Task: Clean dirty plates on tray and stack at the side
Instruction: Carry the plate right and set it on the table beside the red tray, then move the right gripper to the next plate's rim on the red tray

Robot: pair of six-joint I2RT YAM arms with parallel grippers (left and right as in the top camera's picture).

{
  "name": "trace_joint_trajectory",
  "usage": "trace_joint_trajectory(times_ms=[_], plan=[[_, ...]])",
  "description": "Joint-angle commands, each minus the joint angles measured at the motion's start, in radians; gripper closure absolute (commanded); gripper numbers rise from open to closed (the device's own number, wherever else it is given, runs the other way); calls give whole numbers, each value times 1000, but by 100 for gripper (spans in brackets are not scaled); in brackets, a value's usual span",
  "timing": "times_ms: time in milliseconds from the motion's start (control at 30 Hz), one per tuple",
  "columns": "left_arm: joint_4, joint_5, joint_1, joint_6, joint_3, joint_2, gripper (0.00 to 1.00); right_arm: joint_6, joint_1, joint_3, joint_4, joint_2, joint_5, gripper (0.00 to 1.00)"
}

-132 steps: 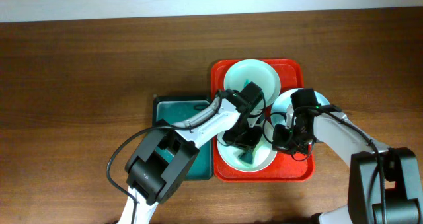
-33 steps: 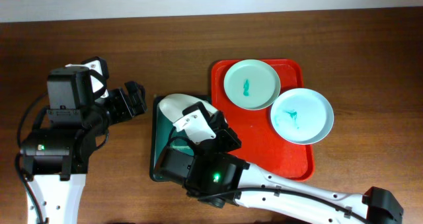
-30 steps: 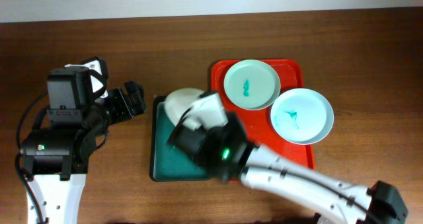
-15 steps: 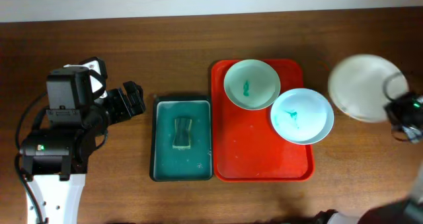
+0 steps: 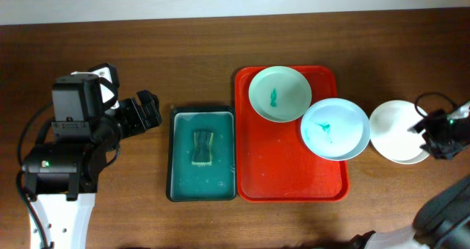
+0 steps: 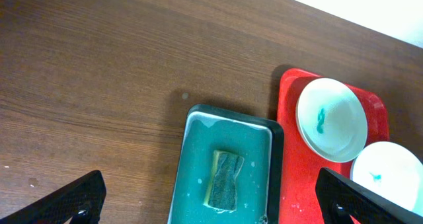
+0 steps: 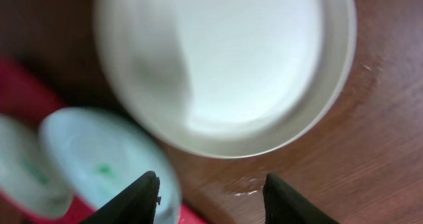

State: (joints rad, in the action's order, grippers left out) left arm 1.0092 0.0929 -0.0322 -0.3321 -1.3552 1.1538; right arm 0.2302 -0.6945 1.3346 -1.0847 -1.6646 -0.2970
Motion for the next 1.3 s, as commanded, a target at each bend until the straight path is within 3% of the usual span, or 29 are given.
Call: trace_joint_trajectory(times_ms=[0, 133, 233, 300, 333, 367, 433, 633, 667, 700, 800, 833, 900, 933, 967, 1033, 1267], plan=[[0, -7, 3, 9, -13, 3, 0, -119, 146, -1, 3, 49, -9, 47], [18, -7, 3, 9, -13, 14, 0, -118, 361, -89, 136, -30, 302, 43], [33, -7, 3, 9, -13, 32, 0, -118, 420, -101, 204, -93, 322, 44], [33, -7, 3, 8, -13, 49, 0, -118, 427, -101, 212, -107, 288, 55], [33, -7, 3, 8, -13, 58, 0, -118, 427, -101, 204, -108, 280, 70], [33, -7, 3, 8, -13, 65, 0, -118, 427, -101, 194, -108, 277, 75], [36, -7, 3, 8, -13, 78, 0, -118, 426, -101, 153, -108, 271, 96], [51, -7, 3, 9, -13, 79, 0, -122, 432, -100, 83, -34, 171, 96], [51, -7, 3, 9, -13, 79, 0, -122, 431, -100, 99, -13, 182, 93], [53, -7, 3, 9, -13, 79, 0, -124, 428, -101, 145, -19, 211, 21], [55, -7, 3, 9, -13, 79, 0, -182, 428, -102, 214, -60, 230, 16], [55, -8, 3, 13, -13, 79, 0, -182, 427, -102, 230, -84, 230, 18], [55, -8, 3, 13, -13, 79, 0, -182, 424, -102, 249, -130, 231, 37], [55, -8, 3, 13, -13, 79, 0, -182, 423, -102, 248, -148, 234, 52], [55, -8, 3, 13, -13, 79, 0, -180, 418, -102, 236, -158, 242, 77], [62, -8, 3, 13, -13, 79, 0, -149, 408, -102, 219, -153, 241, 88], [66, -8, 3, 13, -13, 79, 0, -145, 393, -118, 185, -154, 237, 95]])
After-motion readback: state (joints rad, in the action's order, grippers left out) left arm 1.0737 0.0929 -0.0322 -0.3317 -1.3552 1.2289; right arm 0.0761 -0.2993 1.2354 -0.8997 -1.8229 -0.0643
